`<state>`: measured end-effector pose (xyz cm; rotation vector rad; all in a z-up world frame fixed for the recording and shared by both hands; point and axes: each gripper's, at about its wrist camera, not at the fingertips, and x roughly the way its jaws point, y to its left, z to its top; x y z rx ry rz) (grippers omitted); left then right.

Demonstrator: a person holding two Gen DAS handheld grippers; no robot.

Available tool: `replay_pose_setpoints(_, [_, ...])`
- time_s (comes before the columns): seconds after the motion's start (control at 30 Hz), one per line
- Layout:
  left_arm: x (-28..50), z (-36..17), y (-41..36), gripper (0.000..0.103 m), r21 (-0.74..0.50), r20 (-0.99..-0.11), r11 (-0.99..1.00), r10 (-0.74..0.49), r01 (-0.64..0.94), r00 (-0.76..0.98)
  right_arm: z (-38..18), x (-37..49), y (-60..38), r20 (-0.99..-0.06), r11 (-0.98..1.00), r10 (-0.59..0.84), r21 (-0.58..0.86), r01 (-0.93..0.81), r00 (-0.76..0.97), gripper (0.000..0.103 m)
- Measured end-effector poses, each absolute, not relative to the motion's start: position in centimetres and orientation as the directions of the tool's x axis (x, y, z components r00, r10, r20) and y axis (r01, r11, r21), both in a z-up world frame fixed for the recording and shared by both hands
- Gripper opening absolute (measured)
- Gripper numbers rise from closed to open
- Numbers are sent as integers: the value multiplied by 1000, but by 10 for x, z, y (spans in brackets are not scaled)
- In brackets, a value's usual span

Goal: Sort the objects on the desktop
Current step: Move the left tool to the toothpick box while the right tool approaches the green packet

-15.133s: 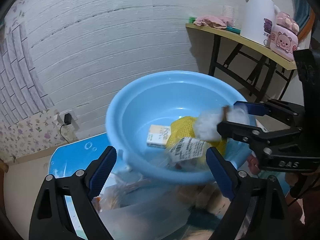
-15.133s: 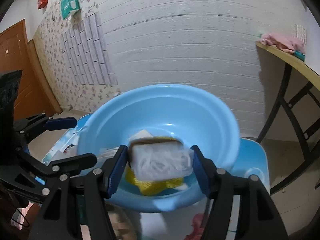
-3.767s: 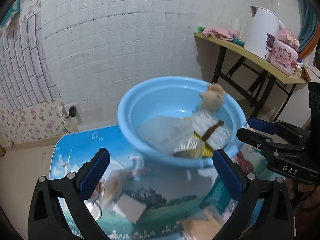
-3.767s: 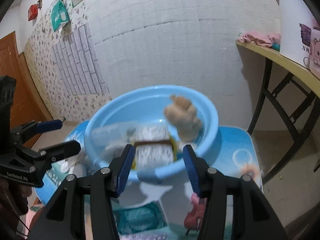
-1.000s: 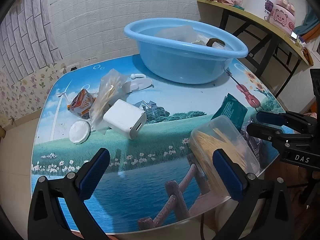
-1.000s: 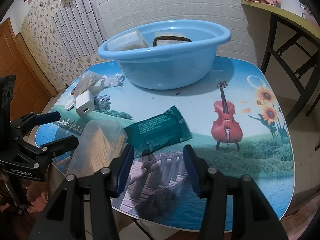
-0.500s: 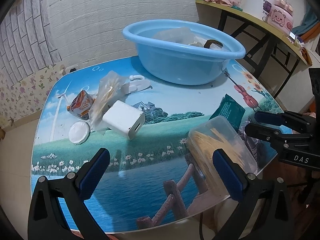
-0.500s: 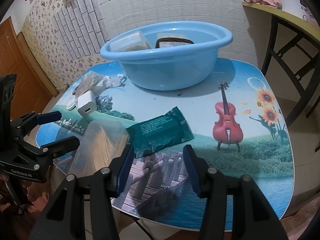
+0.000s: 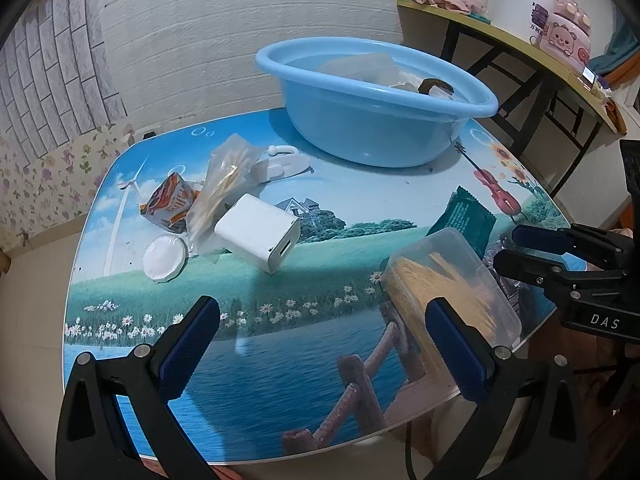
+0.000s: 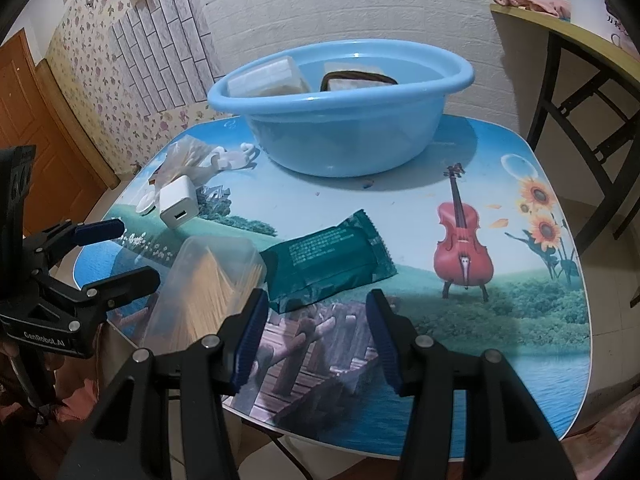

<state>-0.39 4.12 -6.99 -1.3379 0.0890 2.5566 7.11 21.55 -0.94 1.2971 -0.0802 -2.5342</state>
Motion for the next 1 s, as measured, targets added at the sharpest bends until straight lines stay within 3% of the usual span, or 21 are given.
replay_pose_setpoints(0.33, [-1, -68, 41, 103, -94, -806, -958, 232, -270, -545, -12, 71, 216, -788, -956, -280, 181, 230, -549, 50])
replay_pose_setpoints(0.7, [14, -70, 84, 103, -161, -805, -893, 365, -421, -468, -15, 71, 213, -796, -953, -289, 185, 242, -531, 50])
replay_pose_setpoints(1.0, [19, -83, 93, 103, -124, -836, -893, 329, -432, -440, -16, 73, 203, -795, -930, -343, 211, 301, -501, 50])
